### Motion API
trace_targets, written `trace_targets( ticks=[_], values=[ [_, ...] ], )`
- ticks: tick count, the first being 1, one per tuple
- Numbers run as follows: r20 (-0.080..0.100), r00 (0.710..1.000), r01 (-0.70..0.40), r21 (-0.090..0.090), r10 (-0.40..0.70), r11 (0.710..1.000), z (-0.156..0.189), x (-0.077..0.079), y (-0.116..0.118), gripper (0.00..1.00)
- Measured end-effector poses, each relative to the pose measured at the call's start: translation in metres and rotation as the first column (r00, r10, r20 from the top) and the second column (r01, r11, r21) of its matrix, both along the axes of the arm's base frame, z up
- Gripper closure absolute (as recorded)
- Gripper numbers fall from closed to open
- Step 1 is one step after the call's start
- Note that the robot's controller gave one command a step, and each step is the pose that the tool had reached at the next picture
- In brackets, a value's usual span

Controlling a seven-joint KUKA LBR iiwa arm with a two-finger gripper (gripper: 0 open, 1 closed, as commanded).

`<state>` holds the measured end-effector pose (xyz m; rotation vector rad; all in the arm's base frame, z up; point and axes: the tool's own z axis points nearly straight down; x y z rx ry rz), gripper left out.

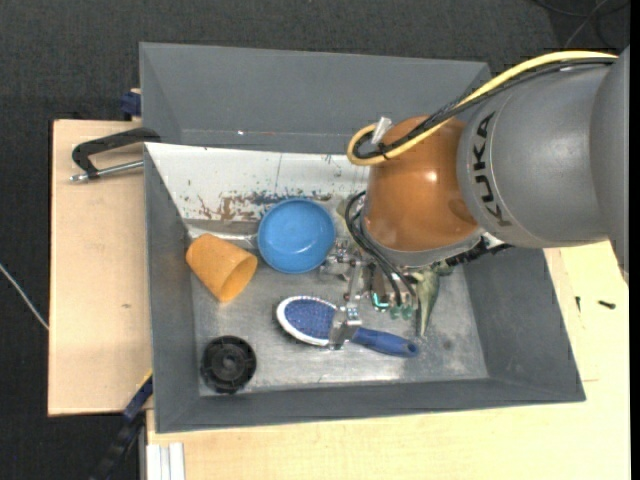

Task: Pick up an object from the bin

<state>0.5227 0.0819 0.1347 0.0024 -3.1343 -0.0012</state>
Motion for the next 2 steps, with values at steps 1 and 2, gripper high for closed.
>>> trace_targets(
  ticks=[1,2],
  values=[
    [0.014,0.986,-0.166,0.001,0.166,0.986,-0.0619,-0.0058,-0.0314,0.0],
    [0.018,0.986,-0.166,0.001,0.166,0.986,-0.0603,-0.0046,-0.0308,1.0]
  ],
)
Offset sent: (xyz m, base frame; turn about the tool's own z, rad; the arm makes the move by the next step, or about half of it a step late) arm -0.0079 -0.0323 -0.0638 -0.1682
